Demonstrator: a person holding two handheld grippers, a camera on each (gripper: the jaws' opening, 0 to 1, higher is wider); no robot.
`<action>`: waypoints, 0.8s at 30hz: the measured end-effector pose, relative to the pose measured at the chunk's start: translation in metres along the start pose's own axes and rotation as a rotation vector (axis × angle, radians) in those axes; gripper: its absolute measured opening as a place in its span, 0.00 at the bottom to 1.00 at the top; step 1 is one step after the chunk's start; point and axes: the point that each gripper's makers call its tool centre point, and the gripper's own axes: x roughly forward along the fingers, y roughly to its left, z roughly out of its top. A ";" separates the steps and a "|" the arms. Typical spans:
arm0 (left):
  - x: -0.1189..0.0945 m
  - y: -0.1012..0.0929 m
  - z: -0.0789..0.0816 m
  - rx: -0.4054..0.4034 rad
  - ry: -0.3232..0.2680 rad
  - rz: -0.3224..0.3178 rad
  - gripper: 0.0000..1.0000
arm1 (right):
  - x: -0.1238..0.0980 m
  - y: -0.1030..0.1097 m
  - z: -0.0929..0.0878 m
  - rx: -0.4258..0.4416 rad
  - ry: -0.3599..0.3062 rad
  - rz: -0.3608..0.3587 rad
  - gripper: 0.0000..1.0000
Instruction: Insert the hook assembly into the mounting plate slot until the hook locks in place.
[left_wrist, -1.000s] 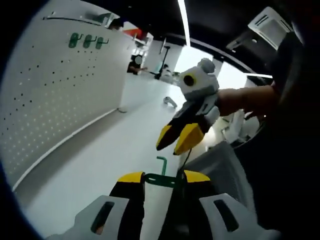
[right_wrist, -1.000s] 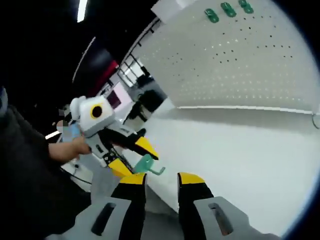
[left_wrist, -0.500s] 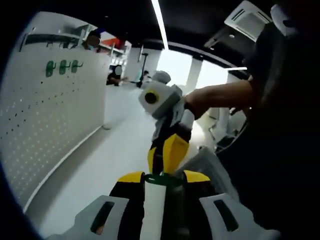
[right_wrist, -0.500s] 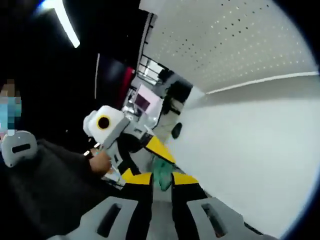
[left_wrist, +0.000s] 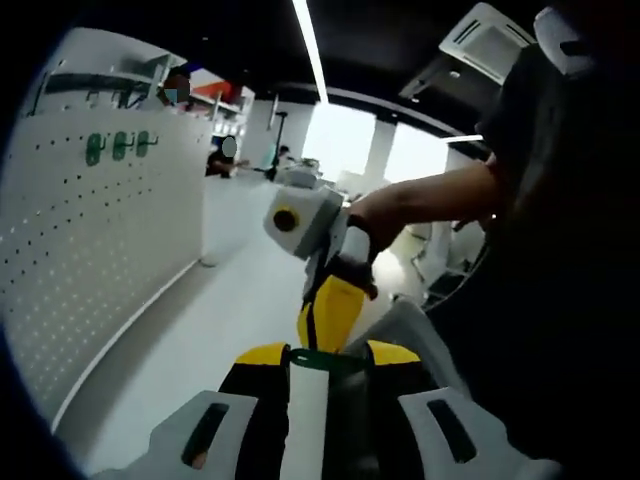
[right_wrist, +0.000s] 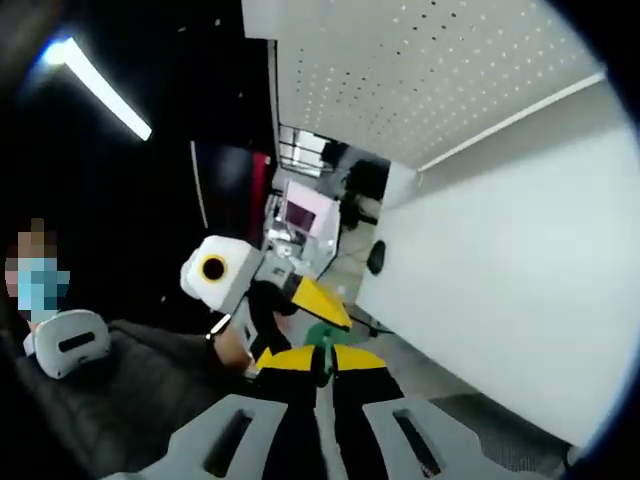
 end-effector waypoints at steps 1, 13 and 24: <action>0.000 0.000 0.000 0.005 0.002 0.001 0.29 | 0.000 -0.001 -0.001 0.003 0.005 -0.003 0.04; -0.001 0.004 -0.003 0.027 0.023 0.010 0.30 | 0.002 -0.002 0.002 0.081 -0.001 -0.009 0.01; -0.004 0.037 -0.009 -0.114 -0.011 0.173 0.52 | 0.004 -0.003 0.032 -0.067 -0.140 -0.111 0.00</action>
